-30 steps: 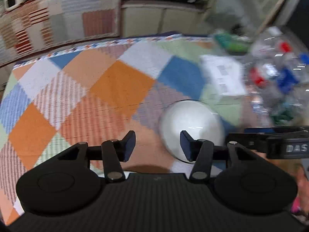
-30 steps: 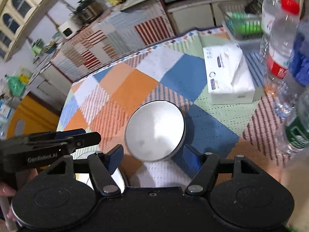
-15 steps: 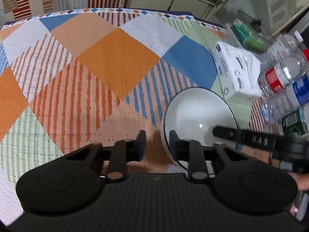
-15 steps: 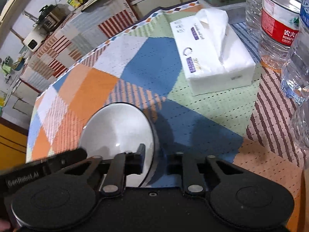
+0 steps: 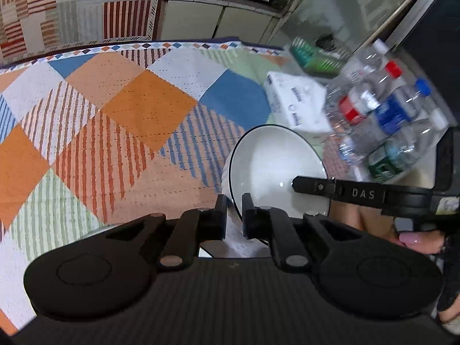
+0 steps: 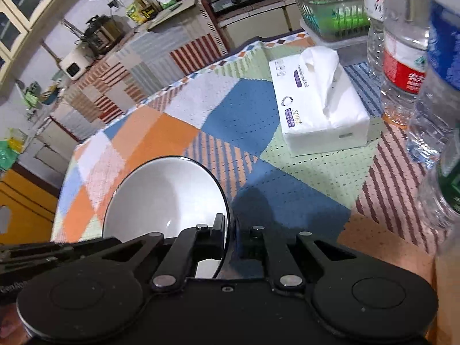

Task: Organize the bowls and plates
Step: 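Carry the two nested bowls over the remaining white bowl, then lower the nested bowls into the remaining white bowl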

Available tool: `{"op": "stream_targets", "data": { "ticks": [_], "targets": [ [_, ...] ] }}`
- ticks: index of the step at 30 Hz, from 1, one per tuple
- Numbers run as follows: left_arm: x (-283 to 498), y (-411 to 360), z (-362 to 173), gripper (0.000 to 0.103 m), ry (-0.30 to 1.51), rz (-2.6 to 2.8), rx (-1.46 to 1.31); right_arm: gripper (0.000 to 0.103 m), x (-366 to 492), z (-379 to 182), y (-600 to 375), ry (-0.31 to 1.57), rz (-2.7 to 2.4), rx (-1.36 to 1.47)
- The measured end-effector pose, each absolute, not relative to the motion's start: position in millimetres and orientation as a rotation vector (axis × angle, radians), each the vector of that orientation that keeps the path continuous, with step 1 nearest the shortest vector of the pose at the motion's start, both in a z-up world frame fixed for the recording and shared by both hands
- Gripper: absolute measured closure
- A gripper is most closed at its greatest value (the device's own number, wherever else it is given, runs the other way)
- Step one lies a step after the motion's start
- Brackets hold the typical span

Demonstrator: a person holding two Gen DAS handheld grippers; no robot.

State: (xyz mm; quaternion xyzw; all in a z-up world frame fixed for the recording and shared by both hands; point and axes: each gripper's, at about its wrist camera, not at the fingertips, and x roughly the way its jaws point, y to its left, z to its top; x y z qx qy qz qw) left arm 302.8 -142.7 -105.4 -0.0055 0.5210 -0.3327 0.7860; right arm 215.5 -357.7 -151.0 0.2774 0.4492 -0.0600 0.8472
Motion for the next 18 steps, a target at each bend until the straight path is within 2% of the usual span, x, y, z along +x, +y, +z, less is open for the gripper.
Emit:
{"op": "stream_targets", "data": {
  "ticks": [5, 8, 13, 18],
  "targets": [
    [280, -132, -74, 0.094, 1.116, -0.735, 0.005, 0.092, 195, -127, -349, 0.943, -0.076, 0.577],
    [268, -130, -63, 0.094, 1.176, -0.732, 0.016, 0.092, 183, -113, -344, 0.948, -0.052, 0.570],
    [249, -120, -58, 0.094, 1.257, -0.720, -0.068, 0.091, 155, -93, -340, 0.953, -0.032, 0.512],
    [226, -124, -60, 0.094, 1.287, -0.722, -0.034, 0.091, 132, -90, -343, 0.969, -0.022, 0.500]
  ]
}}
